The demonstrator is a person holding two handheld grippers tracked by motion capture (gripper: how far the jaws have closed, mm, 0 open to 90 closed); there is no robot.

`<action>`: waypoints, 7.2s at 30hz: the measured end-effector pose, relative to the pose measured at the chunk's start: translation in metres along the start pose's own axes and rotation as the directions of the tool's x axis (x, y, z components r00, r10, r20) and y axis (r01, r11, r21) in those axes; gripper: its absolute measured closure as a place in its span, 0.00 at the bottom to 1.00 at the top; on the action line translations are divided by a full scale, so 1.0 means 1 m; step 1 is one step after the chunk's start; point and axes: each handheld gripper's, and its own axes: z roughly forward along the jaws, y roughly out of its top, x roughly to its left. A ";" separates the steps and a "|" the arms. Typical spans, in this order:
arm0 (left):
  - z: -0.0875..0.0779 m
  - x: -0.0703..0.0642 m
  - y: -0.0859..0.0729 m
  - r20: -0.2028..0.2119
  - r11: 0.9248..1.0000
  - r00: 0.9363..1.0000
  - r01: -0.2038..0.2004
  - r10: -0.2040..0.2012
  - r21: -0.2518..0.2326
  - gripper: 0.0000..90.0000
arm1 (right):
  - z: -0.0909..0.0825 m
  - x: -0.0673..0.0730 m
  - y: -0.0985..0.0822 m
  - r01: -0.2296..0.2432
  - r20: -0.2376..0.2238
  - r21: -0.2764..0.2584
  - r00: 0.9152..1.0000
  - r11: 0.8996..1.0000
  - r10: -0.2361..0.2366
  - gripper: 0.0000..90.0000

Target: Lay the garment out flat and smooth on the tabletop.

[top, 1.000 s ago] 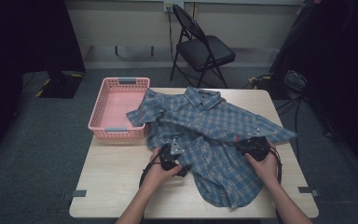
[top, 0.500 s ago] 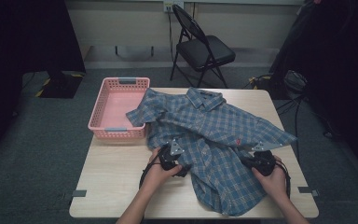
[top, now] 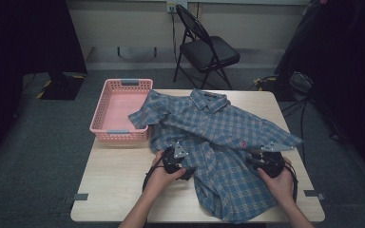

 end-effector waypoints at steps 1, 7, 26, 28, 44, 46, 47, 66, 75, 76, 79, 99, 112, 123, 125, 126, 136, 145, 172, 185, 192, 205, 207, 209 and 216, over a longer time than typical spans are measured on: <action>0.000 0.000 0.000 0.000 1.000 1.000 0.000 0.000 0.000 0.17 | 0.005 -0.003 0.002 -0.021 0.003 0.004 1.000 1.000 0.021 0.69; 0.000 -0.001 0.000 -0.001 1.000 1.000 0.000 0.000 -0.002 0.17 | 0.023 -0.007 0.003 -0.012 0.022 0.017 1.000 1.000 0.012 0.77; -0.004 -0.001 0.001 0.014 1.000 1.000 0.003 -0.002 -0.022 0.17 | -0.016 0.003 -0.021 0.021 -0.136 0.104 0.991 0.994 -0.007 1.00; -0.005 -0.001 0.002 0.014 1.000 1.000 -0.001 0.001 -0.025 0.17 | -0.019 0.006 -0.023 0.034 -0.115 0.086 0.993 0.996 -0.024 1.00; -0.007 0.000 0.002 0.012 0.999 1.000 0.001 0.000 -0.039 0.18 | 0.016 -0.001 -0.001 -0.012 0.001 0.033 1.000 0.999 0.012 0.96; -0.008 0.000 0.002 0.012 0.999 1.000 -0.003 0.004 -0.037 0.18 | 0.013 -0.001 -0.003 -0.009 -0.025 0.042 1.000 0.999 0.010 0.98; -0.008 0.000 0.002 0.010 0.999 1.000 -0.002 0.002 -0.038 0.18 | 0.011 0.000 -0.004 -0.007 -0.033 0.049 0.999 0.999 0.008 0.98; -0.005 0.000 0.006 0.014 0.999 1.000 -0.012 0.012 -0.036 0.19 | -0.027 0.004 -0.012 -0.023 -0.025 -0.001 0.999 1.000 0.023 0.77; -0.005 0.002 0.002 0.018 1.000 1.000 -0.006 0.007 -0.030 0.19 | 0.002 0.000 -0.011 -0.023 -0.038 0.053 0.999 0.998 0.025 0.97; -0.005 0.002 0.002 0.017 1.000 1.000 -0.005 0.005 -0.030 0.19 | 0.001 0.000 -0.011 -0.016 -0.044 0.062 0.999 0.998 0.019 0.98; -0.006 0.001 0.001 0.016 1.000 1.000 -0.005 0.006 -0.028 0.19 | -0.005 -0.001 -0.014 -0.002 -0.063 0.083 0.998 0.997 0.007 0.98; -0.004 0.001 0.004 0.019 1.000 1.000 -0.017 0.017 -0.024 0.19 | 0.001 0.003 -0.011 -0.012 0.000 0.044 1.000 0.999 0.012 0.87; -0.004 -0.001 0.001 0.020 1.000 1.000 -0.016 0.017 -0.016 0.19 | -0.027 0.007 -0.026 0.051 -0.069 0.100 0.997 0.994 -0.044 0.96; -0.003 -0.002 0.002 0.022 1.000 1.000 -0.018 0.019 -0.017 0.19 | -0.016 0.010 -0.021 0.015 -0.046 0.059 0.999 0.998 -0.012 0.72; -0.003 -0.002 0.002 0.021 1.000 1.000 -0.019 0.020 -0.018 0.19 | -0.011 0.011 -0.019 0.025 -0.026 0.054 0.999 0.998 -0.023 0.78; -0.003 -0.002 0.002 0.021 1.000 1.000 -0.020 0.021 -0.017 0.19 | -0.010 0.011 -0.018 0.030 -0.015 0.057 0.999 0.998 -0.030 0.81; -0.004 -0.002 0.000 0.031 1.000 0.999 -0.010 0.011 -0.019 0.19 | -0.032 0.008 -0.031 0.039 -0.085 0.093 0.996 0.995 -0.031 0.95; -0.002 -0.003 0.001 0.035 1.000 0.999 -0.011 0.011 -0.018 0.19 | -0.034 0.008 -0.021 0.023 -0.009 0.013 1.000 1.000 -0.023 0.60; 0.004 -0.004 0.005 0.041 1.000 0.999 -0.017 0.018 -0.025 0.19 | 0.035 -0.044 0.035 -0.104 0.135 0.024 0.986 0.994 0.100 0.65; 0.000 -0.008 0.008 0.035 0.999 0.998 -0.043 0.043 -0.012 0.20 | -0.008 -0.023 -0.015 -0.055 0.081 0.075 0.995 0.996 0.049 0.96; -0.011 0.000 0.006 0.015 0.999 1.000 -0.021 0.021 -0.027 0.21 | -0.032 -0.019 -0.028 -0.039 0.038 0.116 0.999 0.993 0.034 0.92; -0.011 0.001 0.002 0.011 1.000 1.000 -0.015 0.015 -0.003 0.21 | -0.016 0.014 -0.022 0.039 0.071 0.080 0.996 0.996 -0.045 0.44; -0.012 0.001 0.002 0.012 1.000 1.000 -0.019 0.019 -0.001 0.21 | -0.010 0.010 -0.020 0.011 0.065 0.076 0.998 0.997 -0.016 0.43; -0.011 0.003 0.002 0.015 1.000 1.000 -0.015 0.015 -0.001 0.21 | -0.006 0.005 -0.017 -0.007 0.060 0.085 0.998 0.996 0.002 0.41; -0.016 0.009 0.001 0.027 1.000 1.000 0.010 -0.010 -0.001 0.19 | 0.008 -0.017 -0.015 -0.043 0.067 0.006 0.997 0.999 0.042 0.41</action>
